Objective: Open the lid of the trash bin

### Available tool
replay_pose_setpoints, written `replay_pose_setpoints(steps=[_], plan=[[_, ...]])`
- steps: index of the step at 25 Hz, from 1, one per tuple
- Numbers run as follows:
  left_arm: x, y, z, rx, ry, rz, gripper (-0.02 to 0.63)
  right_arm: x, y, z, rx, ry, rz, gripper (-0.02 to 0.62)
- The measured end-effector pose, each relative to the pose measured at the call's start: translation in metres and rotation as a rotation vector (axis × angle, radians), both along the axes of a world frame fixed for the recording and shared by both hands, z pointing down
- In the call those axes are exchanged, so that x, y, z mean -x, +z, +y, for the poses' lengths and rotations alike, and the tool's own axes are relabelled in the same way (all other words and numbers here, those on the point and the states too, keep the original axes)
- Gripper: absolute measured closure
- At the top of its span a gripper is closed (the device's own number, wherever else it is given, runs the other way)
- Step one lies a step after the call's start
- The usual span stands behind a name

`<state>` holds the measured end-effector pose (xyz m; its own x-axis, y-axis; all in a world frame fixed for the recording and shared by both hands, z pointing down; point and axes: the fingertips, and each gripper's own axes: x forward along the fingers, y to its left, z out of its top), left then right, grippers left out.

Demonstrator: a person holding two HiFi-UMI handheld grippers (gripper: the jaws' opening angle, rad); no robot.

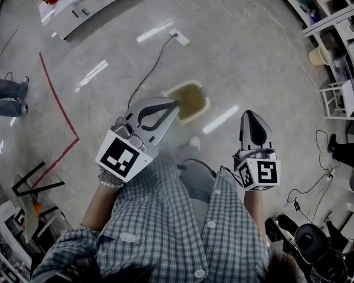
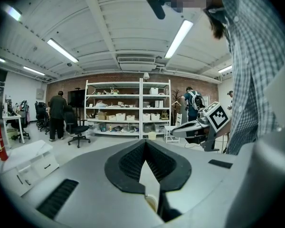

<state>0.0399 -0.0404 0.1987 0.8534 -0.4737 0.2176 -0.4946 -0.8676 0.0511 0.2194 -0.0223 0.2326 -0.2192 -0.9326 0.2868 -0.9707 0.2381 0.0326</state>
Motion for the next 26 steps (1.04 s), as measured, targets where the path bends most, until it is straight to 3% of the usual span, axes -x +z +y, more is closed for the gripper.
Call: replay_pose_setpoints(steps=[26], plan=[[-0.0031, -0.0041, -0.005, -0.015, 0.008, 0.006, 0.607, -0.001, -0.0005, -0.0036, 0.008, 0.0, 0.005, 0.575]])
